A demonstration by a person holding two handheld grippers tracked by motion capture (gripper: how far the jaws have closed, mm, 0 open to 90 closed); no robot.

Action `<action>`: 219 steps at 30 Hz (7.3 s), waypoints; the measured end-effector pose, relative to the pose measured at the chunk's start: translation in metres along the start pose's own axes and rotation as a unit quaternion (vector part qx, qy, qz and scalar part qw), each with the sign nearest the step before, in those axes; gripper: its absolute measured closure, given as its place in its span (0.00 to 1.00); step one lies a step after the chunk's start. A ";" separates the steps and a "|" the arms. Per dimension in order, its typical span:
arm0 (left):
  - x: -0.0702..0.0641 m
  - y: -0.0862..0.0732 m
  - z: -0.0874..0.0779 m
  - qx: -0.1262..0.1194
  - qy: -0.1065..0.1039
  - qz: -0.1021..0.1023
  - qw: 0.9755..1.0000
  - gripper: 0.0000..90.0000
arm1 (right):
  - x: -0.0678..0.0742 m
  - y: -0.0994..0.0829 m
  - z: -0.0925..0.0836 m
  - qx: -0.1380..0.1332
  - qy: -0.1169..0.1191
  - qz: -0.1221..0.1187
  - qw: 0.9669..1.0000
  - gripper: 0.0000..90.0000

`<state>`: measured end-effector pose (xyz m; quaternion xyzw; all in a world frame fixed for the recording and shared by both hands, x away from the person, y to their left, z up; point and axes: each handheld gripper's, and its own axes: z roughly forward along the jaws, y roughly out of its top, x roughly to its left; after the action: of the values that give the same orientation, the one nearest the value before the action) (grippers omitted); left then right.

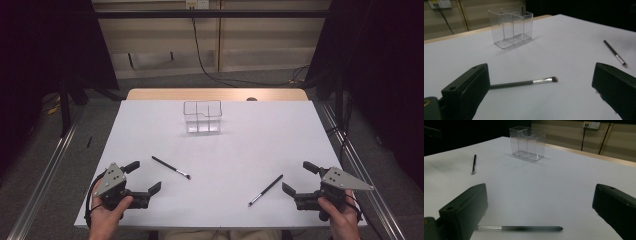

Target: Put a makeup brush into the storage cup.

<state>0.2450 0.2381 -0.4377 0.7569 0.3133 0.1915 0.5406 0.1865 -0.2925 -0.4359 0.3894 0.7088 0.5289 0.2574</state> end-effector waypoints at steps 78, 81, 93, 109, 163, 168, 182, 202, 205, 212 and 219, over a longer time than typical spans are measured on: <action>0.039 0.085 0.089 0.178 -0.080 0.068 0.978 0.04 | -0.004 -0.003 0.003 0.016 0.005 0.008 1.000 0.00; 0.042 0.084 0.092 0.203 -0.094 0.060 0.973 0.04 | -0.004 -0.003 0.004 0.019 0.005 0.007 1.000 0.00; 0.031 0.073 0.108 0.315 -0.126 0.107 0.935 0.04 | -0.004 -0.003 0.004 0.018 0.009 0.006 1.000 0.00; 0.027 0.068 0.121 0.363 -0.187 0.204 0.890 0.07 | -0.004 -0.003 0.004 0.020 0.011 0.007 1.000 0.00; 0.020 0.057 0.177 0.523 -0.208 0.254 0.786 0.74 | -0.004 -0.004 0.004 0.023 0.016 0.003 1.000 0.00; 0.019 0.058 0.181 0.530 -0.200 0.250 0.785 0.79 | -0.004 -0.004 0.003 0.023 0.014 0.002 1.000 0.00; 0.022 0.059 0.182 0.541 -0.175 0.208 0.796 0.93 | -0.004 -0.005 0.003 0.028 0.017 0.004 0.999 0.00; 0.038 0.059 0.173 0.509 -0.178 0.127 0.832 0.94 | -0.005 -0.005 0.004 0.030 0.017 0.004 0.999 0.00; 0.041 0.062 0.170 0.496 -0.186 0.119 0.840 0.94 | -0.005 -0.005 0.003 0.029 0.017 0.004 0.999 0.00; 0.042 0.069 0.164 0.458 -0.183 0.105 0.864 0.94 | -0.005 -0.005 0.003 0.027 0.015 0.006 1.000 0.00; 0.047 0.075 0.155 0.404 -0.178 0.087 0.893 0.94 | -0.005 -0.005 0.003 0.028 0.016 0.005 0.999 0.00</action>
<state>0.3967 0.1452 -0.4224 0.9558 0.1947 -0.0430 0.2162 0.1905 -0.2957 -0.4417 0.3918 0.7251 0.5165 0.2322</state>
